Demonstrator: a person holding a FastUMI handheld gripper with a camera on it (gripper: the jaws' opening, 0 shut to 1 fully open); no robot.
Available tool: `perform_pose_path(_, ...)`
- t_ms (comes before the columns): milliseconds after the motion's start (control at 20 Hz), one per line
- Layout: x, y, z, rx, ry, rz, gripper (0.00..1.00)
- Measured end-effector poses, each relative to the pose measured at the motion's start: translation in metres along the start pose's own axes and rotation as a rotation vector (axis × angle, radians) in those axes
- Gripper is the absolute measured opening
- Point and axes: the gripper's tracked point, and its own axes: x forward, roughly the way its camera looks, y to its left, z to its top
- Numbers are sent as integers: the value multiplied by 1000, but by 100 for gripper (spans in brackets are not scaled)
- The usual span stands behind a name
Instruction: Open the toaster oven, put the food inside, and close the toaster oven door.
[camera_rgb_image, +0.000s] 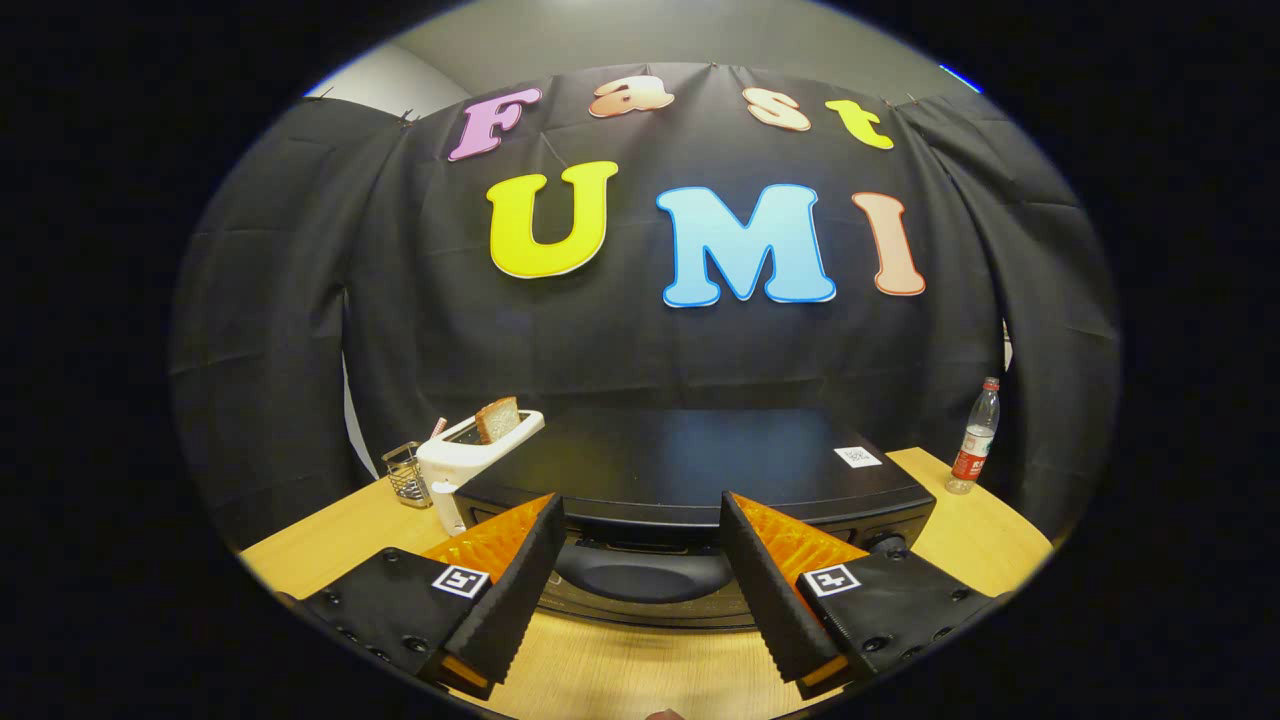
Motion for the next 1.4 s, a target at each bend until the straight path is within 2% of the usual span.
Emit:
perform_pose_path(150, 9, 0, -14, 8, 49, -12, 99)
perform_pose_path(500, 7, -1, -17, -10, 45, -36, 98)
perform_pose_path(1000, -40, 7, -46, -46, 49, -13, 98)
perform_pose_path(1400, -73, 13, -87, -103, 104, -12, 98)
